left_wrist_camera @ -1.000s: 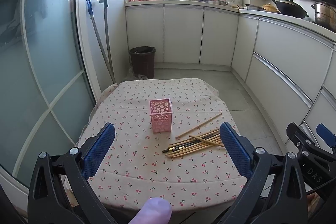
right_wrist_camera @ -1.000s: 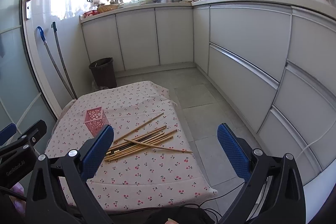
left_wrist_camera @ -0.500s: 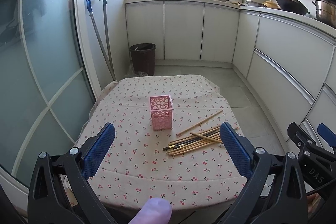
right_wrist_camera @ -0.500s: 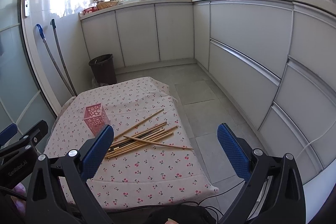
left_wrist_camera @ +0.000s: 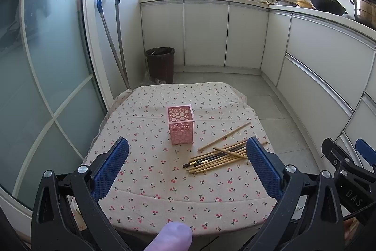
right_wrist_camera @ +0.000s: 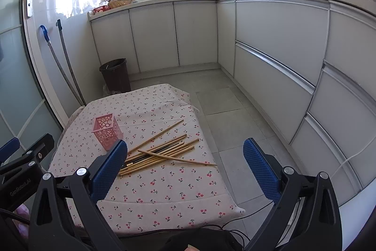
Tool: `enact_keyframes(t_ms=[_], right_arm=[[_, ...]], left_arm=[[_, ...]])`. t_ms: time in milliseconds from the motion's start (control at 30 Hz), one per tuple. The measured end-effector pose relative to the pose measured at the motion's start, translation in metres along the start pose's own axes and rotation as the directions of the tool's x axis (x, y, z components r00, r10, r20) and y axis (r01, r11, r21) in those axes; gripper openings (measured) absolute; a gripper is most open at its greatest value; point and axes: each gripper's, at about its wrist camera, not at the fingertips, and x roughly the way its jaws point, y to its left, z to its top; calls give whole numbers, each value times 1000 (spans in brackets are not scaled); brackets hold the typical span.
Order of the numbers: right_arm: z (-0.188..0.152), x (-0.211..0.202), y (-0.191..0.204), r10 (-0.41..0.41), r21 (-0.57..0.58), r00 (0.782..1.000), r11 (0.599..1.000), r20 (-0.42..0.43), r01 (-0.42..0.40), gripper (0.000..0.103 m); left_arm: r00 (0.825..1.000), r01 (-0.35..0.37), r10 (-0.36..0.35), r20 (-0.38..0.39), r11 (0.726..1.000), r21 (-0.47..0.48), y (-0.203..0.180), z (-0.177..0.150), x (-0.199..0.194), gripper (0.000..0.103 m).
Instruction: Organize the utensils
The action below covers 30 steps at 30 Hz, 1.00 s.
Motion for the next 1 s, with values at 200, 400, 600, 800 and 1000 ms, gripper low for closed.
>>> enact_keyframes(t_ms=[200,400,600,800,1000], right_arm=[[0,2,0,-1,-3,1000,1000,-9,1,96],[-1,3,0,-1,0,1000,1000,-11,1,96],[-1,3,0,-4,-3,1000,1000,-16,3,96],[-1,3,0,-7,-3,1000,1000,-16,7,96],[-1,5,-1,-5,0,1000,1000,-23,5,96]], left_arm=[[1000,0,0,-1,1000,-2,0,0,0,96],[1000,-2,2,-2,1000,-1,1,0,1,96],[1000,-2,2,-5,1000,0,3,-1,3,96],[1000,-6,6,-4,1000,2,4,-2,5,96],[1000,-8,9,-12,1000,4,2,-3,7,96]])
